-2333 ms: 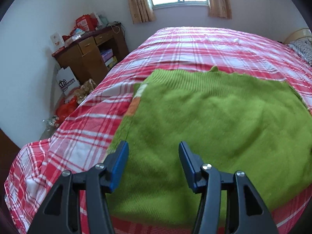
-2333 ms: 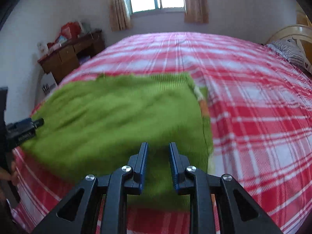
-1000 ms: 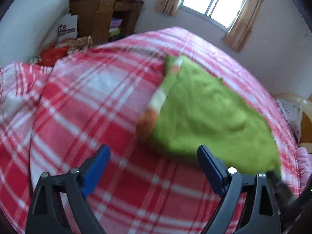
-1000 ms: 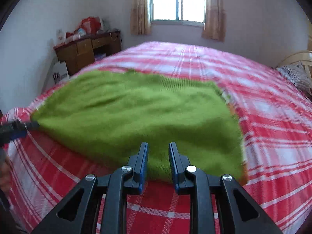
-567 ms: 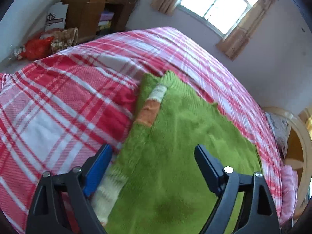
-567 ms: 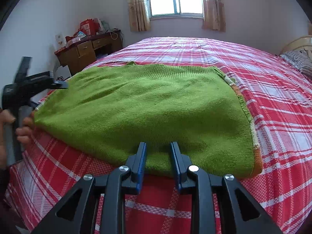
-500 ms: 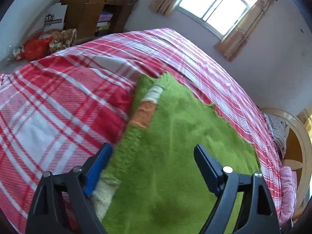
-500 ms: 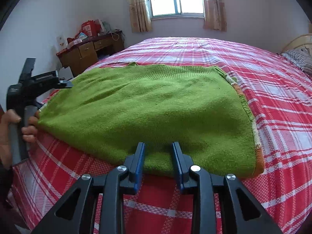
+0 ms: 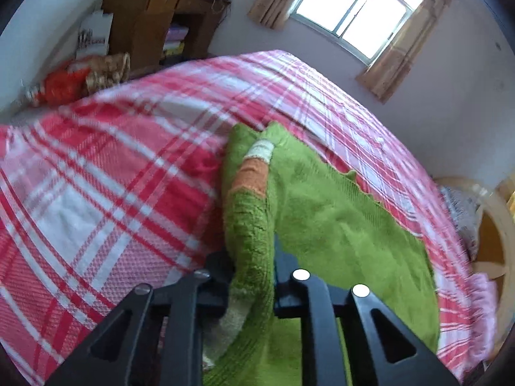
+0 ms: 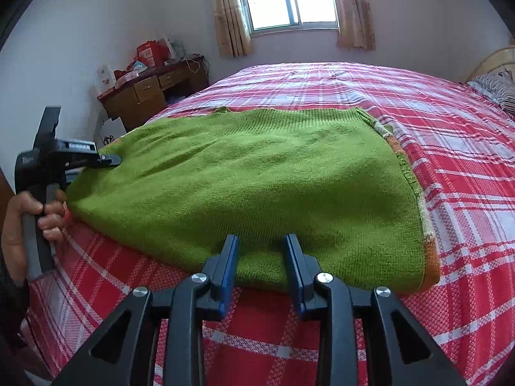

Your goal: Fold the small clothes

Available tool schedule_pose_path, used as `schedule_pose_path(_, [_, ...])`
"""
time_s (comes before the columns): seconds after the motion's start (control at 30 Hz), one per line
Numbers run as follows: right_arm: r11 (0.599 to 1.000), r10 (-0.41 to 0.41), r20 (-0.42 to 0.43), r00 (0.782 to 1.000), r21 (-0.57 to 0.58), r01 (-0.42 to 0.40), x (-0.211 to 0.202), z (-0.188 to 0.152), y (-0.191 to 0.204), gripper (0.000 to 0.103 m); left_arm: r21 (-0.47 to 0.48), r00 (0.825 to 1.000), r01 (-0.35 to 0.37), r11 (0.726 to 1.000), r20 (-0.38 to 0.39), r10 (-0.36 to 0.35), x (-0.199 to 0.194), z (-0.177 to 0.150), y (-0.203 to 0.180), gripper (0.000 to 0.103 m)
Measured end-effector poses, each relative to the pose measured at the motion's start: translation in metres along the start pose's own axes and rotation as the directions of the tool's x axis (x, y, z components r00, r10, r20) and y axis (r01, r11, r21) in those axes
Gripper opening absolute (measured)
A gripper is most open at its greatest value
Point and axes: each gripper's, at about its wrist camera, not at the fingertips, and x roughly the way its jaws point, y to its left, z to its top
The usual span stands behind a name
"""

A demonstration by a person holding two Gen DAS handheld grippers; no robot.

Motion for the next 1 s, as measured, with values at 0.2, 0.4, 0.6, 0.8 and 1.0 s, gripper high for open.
schedule_pose_path(0.2, [1.0, 0.008, 0.004, 1.0, 0.007, -0.008, 0.0, -0.001, -0.002, 0.031, 0.206, 0.997, -0.019, 0.978, 0.077, 0.003, -0.019, -0.012, -0.068, 0.016])
schedule_pose_path(0.4, [1.0, 0.021, 0.007, 1.0, 0.017, -0.021, -0.001, -0.001, -0.004, 0.031, 0.448, 0.997, -0.064, 0.892, 0.076, 0.034, -0.002, -0.052, -0.129, 0.016])
schedule_pose_path(0.6, [1.0, 0.02, 0.005, 1.0, 0.018, -0.02, 0.0, 0.0, -0.004, 0.031, 0.588, 0.984, -0.179, 0.789, 0.105, 0.145, 0.024, -0.087, -0.156, 0.015])
schedule_pose_path(0.8, [1.0, 0.017, 0.005, 1.0, 0.016, -0.017, 0.0, 0.0, -0.003, 0.031, 0.617, 0.99, -0.141, 0.774, 0.088, 0.11, 0.009, -0.085, -0.157, 0.029])
schedule_pose_path(1.0, [1.0, 0.019, 0.005, 1.0, 0.02, -0.019, 0.0, 0.0, -0.004, 0.031, 0.605, 0.989, -0.032, 0.796, 0.136, -0.064, -0.058, -0.104, -0.136, 0.083])
